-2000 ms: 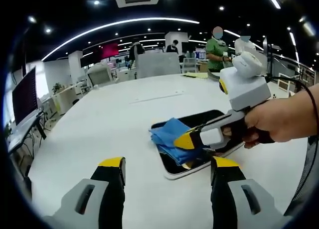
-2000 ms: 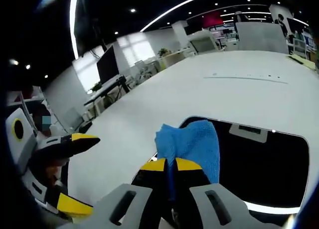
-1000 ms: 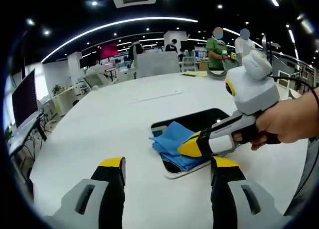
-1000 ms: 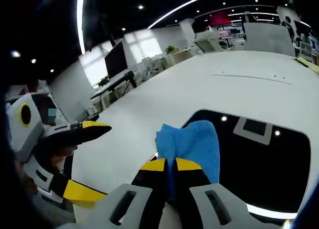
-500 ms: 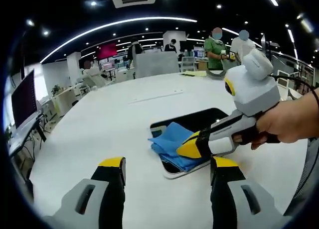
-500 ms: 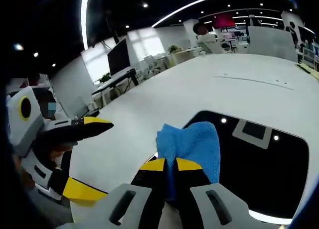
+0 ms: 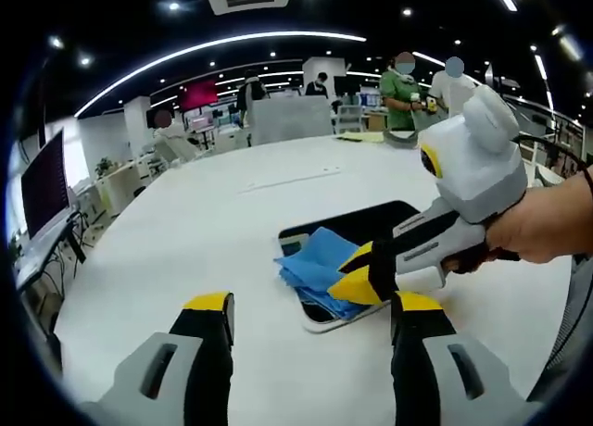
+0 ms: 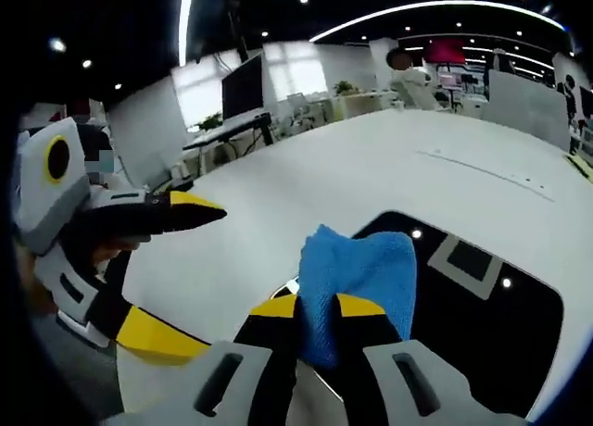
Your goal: Wipe the mirror surface with the cleaning cloth until all visible marks leave the cleaned area.
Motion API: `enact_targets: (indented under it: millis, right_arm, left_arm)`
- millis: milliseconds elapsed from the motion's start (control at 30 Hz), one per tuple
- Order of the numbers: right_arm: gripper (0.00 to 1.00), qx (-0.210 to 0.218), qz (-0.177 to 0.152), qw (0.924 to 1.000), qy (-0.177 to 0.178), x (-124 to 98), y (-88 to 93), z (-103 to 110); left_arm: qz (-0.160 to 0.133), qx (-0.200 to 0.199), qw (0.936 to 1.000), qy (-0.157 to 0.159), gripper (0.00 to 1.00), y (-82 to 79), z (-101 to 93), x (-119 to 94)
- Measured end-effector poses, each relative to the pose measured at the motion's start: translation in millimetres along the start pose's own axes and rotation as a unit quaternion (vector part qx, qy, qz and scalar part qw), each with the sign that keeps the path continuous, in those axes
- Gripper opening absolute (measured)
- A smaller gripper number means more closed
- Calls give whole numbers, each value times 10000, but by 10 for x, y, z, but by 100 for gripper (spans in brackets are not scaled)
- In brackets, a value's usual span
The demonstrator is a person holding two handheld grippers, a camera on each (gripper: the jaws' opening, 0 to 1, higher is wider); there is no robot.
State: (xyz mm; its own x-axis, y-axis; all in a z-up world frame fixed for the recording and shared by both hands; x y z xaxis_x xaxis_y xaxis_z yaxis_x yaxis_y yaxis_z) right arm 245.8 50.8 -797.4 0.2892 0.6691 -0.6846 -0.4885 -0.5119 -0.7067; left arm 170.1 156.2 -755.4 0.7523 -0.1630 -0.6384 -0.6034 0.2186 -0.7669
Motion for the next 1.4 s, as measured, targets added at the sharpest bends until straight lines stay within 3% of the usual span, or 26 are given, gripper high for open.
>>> enact_targets:
  millis: [333,467,633,1067,1400]
  right_arm:
    - [3,-247,-14,9997,41,8,17,-42]
    - [1,-94,-18,10000,-27,1,15,-52]
    - [0,553,-179,9982,-165,-18,21,-76]
    - [0,764,-637,9950,-123,-223,-143,-105]
    - [0,865,-745,9935,11,-338,-144,-149]
  left_arm:
    - [5,-9,10000,-14,68,9,33,83]
    - [10,7,10000,-13,68,15,41,106]
    - [4,14,10000,-34,68,20,55,122]
    - [-16,67,10000,-16,68,14,13,103]
    - [-22,126,9999,2,68,2,-11,41]
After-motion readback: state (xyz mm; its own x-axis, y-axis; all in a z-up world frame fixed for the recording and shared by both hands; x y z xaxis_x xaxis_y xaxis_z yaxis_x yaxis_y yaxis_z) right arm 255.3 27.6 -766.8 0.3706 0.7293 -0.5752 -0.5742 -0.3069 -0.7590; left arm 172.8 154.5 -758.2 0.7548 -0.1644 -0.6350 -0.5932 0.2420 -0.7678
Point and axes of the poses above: the point that each gripper's makers call its tool centre point, and the gripper's own axes: x roughly forward along the fingers, z roughly to its left, y roughly out of its underside, the point moved 8 cm from there along -x, roughly backward along the fingers, and after that the axes turned 11 degrees about z, right-handed, at the moved point
